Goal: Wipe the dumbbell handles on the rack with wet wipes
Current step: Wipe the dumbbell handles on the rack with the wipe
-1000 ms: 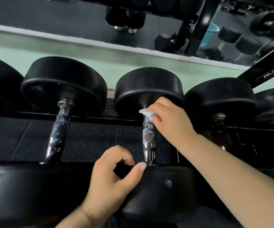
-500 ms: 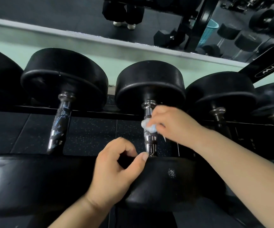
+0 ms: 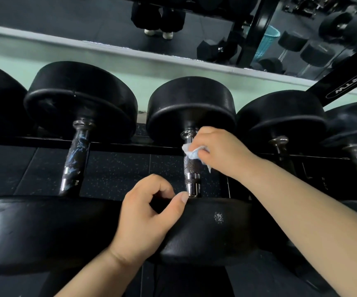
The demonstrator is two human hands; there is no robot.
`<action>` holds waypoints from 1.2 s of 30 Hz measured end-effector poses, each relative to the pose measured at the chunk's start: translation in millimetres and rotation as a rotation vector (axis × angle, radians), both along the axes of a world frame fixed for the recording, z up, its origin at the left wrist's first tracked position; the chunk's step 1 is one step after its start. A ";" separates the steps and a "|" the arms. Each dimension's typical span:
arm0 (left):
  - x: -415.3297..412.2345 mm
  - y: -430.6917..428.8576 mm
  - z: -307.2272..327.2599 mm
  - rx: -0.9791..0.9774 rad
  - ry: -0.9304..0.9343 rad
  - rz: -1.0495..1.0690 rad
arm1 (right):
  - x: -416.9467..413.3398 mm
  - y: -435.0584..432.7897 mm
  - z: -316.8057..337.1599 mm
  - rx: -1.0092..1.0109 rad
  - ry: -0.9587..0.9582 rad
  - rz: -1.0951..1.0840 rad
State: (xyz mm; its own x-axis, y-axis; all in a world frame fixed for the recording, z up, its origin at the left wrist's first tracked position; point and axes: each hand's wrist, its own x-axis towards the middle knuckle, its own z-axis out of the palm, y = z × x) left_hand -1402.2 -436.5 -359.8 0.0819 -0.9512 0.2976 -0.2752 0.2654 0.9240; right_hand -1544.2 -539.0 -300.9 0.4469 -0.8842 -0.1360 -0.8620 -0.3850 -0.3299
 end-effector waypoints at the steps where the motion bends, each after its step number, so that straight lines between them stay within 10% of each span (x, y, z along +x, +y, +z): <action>1: -0.1 0.1 0.2 -0.001 0.000 -0.001 | -2.5 1.0 -0.3 0.012 0.006 0.010; 4: -1.3 0.6 0.9 0.007 0.002 0.001 | -18.6 16.0 0.3 0.148 0.011 0.040; 10: -2.4 1.6 0.9 0.033 0.015 0.005 | -29.5 -1.7 -12.7 0.128 -0.688 -0.566; 23: -2.4 0.2 -1.1 0.048 -0.013 0.005 | -29.5 15.2 -32.5 0.605 -0.450 -0.266; 30: -0.7 0.2 -1.1 0.031 -0.015 0.001 | -12.1 -8.9 -26.4 0.335 -0.788 -0.538; 36: -0.3 0.4 -0.6 0.026 -0.009 0.002 | -29.8 12.5 -27.6 0.549 -0.509 -0.300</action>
